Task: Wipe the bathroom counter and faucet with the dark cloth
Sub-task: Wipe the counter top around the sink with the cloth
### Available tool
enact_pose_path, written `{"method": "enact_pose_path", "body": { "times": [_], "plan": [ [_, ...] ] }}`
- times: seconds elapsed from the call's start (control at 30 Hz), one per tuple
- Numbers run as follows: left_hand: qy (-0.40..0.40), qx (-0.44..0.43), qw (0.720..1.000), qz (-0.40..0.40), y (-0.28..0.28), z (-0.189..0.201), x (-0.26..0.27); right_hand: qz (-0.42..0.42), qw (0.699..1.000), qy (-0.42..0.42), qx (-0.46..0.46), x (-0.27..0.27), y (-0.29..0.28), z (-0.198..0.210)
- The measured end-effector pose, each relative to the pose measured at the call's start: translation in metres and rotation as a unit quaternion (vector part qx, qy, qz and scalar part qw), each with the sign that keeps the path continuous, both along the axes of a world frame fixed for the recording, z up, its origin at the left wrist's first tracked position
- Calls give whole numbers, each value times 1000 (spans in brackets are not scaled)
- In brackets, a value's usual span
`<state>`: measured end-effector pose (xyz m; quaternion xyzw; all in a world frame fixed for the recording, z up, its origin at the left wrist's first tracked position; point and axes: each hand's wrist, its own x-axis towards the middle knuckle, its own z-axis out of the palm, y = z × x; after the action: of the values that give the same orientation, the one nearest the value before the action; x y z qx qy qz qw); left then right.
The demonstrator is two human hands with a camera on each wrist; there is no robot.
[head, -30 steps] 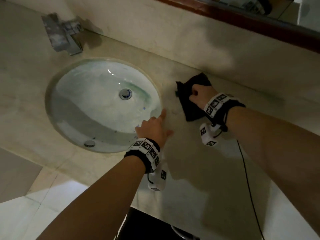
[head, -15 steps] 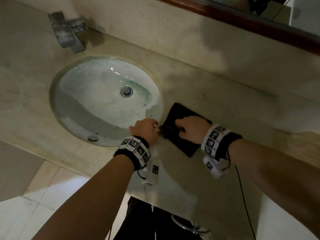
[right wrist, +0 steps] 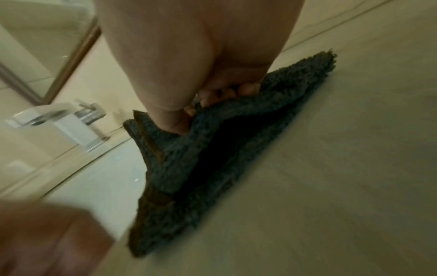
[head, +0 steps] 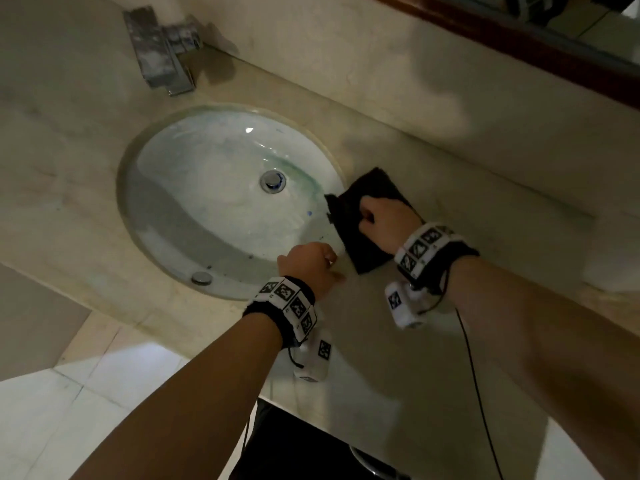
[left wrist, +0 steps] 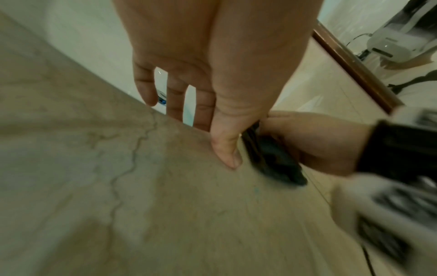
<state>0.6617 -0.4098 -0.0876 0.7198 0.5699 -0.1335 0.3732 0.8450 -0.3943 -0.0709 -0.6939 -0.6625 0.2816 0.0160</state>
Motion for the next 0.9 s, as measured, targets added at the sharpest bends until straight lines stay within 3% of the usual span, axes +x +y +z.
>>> {"method": "enact_pose_path", "body": {
  "times": [0.13, 0.3, 0.5, 0.7, 0.9],
  "plan": [
    [5, 4, 1000, 4, 0, 0, 0, -45, 999, -9, -11, 8, 57, 3],
    [14, -1, 1000, 4, 0, 4, 2, -46, 999, -15, -18, 10, 63, 2],
    [18, 5, 1000, 18, -6, 10, 1, 55, 998, -7, -35, -1, -1, 12],
    [42, 12, 999, 7, -7, 22, 6, 158, 981, -52, -102, -2, -88, 12],
    [54, 17, 998, -9, -9, 21, 8, 150, 986, -48, -60, 2, -97, 3]
  ]
}}
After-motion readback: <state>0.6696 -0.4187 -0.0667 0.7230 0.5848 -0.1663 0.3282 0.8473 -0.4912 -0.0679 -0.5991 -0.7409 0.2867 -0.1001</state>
